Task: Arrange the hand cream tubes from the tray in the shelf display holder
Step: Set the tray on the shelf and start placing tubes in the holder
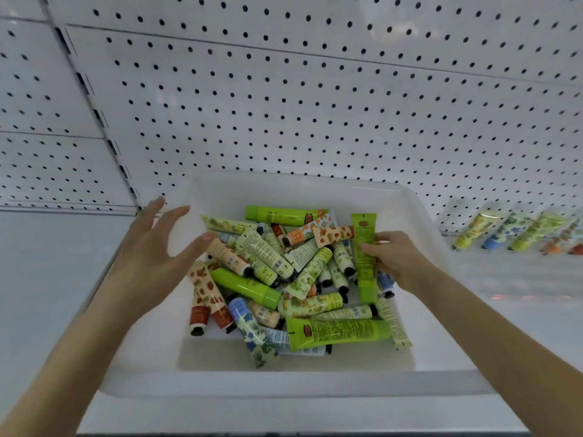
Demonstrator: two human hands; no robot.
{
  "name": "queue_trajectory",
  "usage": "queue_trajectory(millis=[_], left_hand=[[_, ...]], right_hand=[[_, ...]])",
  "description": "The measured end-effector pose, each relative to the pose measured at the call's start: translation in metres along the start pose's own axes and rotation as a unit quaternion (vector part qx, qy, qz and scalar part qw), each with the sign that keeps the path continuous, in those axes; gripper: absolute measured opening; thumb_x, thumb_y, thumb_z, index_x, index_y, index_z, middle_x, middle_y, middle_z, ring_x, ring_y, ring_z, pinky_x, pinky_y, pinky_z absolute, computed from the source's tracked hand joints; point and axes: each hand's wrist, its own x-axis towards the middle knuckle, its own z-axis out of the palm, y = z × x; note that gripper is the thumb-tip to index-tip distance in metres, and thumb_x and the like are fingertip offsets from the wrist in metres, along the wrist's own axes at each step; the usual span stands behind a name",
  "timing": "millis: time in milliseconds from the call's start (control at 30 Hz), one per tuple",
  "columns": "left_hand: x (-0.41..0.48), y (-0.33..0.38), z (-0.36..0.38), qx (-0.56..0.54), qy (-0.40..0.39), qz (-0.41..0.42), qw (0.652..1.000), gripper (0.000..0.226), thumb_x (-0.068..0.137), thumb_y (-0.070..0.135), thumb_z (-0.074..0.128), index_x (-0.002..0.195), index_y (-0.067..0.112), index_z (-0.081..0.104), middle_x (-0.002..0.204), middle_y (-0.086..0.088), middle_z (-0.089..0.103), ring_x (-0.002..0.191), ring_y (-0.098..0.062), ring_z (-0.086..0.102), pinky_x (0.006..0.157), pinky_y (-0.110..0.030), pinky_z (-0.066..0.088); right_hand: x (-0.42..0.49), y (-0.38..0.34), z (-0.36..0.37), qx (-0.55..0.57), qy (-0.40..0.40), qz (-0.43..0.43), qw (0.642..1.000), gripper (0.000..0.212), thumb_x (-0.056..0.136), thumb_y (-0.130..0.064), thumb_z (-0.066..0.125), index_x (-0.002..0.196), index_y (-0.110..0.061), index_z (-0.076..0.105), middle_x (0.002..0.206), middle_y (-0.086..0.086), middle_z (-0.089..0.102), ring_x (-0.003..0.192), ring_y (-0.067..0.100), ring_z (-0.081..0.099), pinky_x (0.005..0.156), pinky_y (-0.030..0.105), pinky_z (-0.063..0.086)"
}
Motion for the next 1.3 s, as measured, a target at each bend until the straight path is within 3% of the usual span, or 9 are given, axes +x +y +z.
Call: queue_trajectory(millis=[100,200,333,533,600,700,800,1033,1300], left_hand=[[-0.005,0.015,0.002,-0.072,0.027,0.059,0.995,0.064,0.082,0.067,0.051,0.137,0.035,0.045,0.151,0.011,0.033,0.136,-0.006,0.030,0.106,-0.033,0.029],[-0.005,0.040,0.009,-0.224,-0.079,0.036,0.971,0.069,0.076,0.069,0.051,0.135,0.033,0.048,0.127,0.020,0.054,0.112,0.006,0.051,0.087,-0.017,0.039],[-0.001,0.071,0.033,-0.184,-0.227,0.073,0.953,0.076,0.074,0.078,0.050,0.135,0.033,0.047,0.116,0.023,0.058,0.106,0.006,0.056,0.089,-0.021,0.048],[0.009,0.090,0.056,-0.223,-0.260,0.047,0.938,0.006,0.085,0.044,0.062,0.091,0.044,0.063,0.099,0.010,0.072,0.096,-0.006,0.066,0.089,-0.032,0.053],[0.014,0.090,0.059,-0.238,-0.264,0.023,0.934,0.009,0.089,0.038,0.062,0.082,0.043,0.057,0.096,0.005,0.069,0.095,-0.016,0.066,0.080,-0.030,0.052],[0.022,0.085,0.063,-0.298,-0.290,-0.018,0.909,0.010,0.092,0.028,0.060,0.101,0.025,0.062,0.099,-0.009,0.068,0.089,-0.027,0.070,0.078,-0.037,0.057],[0.028,0.078,0.070,-0.363,-0.274,-0.063,0.888,0.024,0.093,0.016,0.057,0.114,0.005,0.056,0.098,-0.006,0.070,0.083,-0.016,0.071,0.071,-0.032,0.059],[0.030,0.075,0.077,-0.428,-0.260,-0.105,0.859,0.020,0.095,0.009,0.053,0.115,0.005,0.055,0.083,-0.008,0.065,0.073,-0.018,0.066,0.072,-0.041,0.060],[0.032,0.076,0.080,-0.440,-0.279,-0.130,0.844,0.028,0.095,0.009,0.052,0.122,0.003,0.050,0.080,-0.005,0.070,0.063,-0.017,0.065,0.053,-0.031,0.053]], right_hand=[[-0.011,-0.017,-0.004,0.024,-0.002,-0.053,0.998,0.028,0.086,0.000,0.063,0.112,0.001,0.053,0.096,0.014,0.062,0.086,0.027,0.063,0.075,0.037,0.054],[-0.025,-0.037,-0.006,0.079,-0.063,-0.069,0.992,0.033,0.084,-0.004,0.066,0.114,-0.001,0.052,0.105,0.014,0.062,0.087,0.023,0.065,0.077,0.032,0.054],[-0.043,-0.053,0.012,0.122,-0.163,-0.102,0.974,0.034,0.084,-0.012,0.068,0.115,-0.002,0.057,0.114,0.017,0.061,0.097,0.027,0.064,0.083,0.033,0.056],[-0.041,-0.052,0.039,0.072,-0.161,-0.172,0.969,0.034,0.087,-0.016,0.065,0.118,-0.006,0.054,0.114,0.014,0.063,0.101,0.021,0.066,0.088,0.031,0.054],[-0.033,-0.051,0.038,0.056,-0.170,-0.175,0.968,0.029,0.089,-0.019,0.064,0.115,-0.007,0.056,0.108,0.008,0.066,0.100,0.018,0.066,0.088,0.029,0.054],[-0.014,-0.054,0.025,-0.018,-0.164,-0.197,0.966,0.017,0.089,-0.026,0.063,0.102,-0.016,0.065,0.101,-0.003,0.067,0.100,0.010,0.064,0.086,0.025,0.053],[0.012,-0.046,0.006,-0.155,-0.108,-0.218,0.957,0.015,0.085,-0.027,0.067,0.100,-0.022,0.067,0.100,-0.008,0.067,0.099,0.008,0.062,0.081,0.020,0.047],[0.058,-0.009,-0.003,-0.371,-0.074,-0.222,0.899,0.039,0.084,-0.035,0.067,0.117,-0.017,0.060,0.121,-0.001,0.061,0.113,0.015,0.054,0.093,0.025,0.040],[0.068,-0.004,-0.002,-0.430,-0.073,-0.241,0.867,0.025,0.081,-0.043,0.068,0.098,-0.025,0.066,0.097,0.001,0.059,0.095,0.022,0.055,0.076,0.030,0.044]])
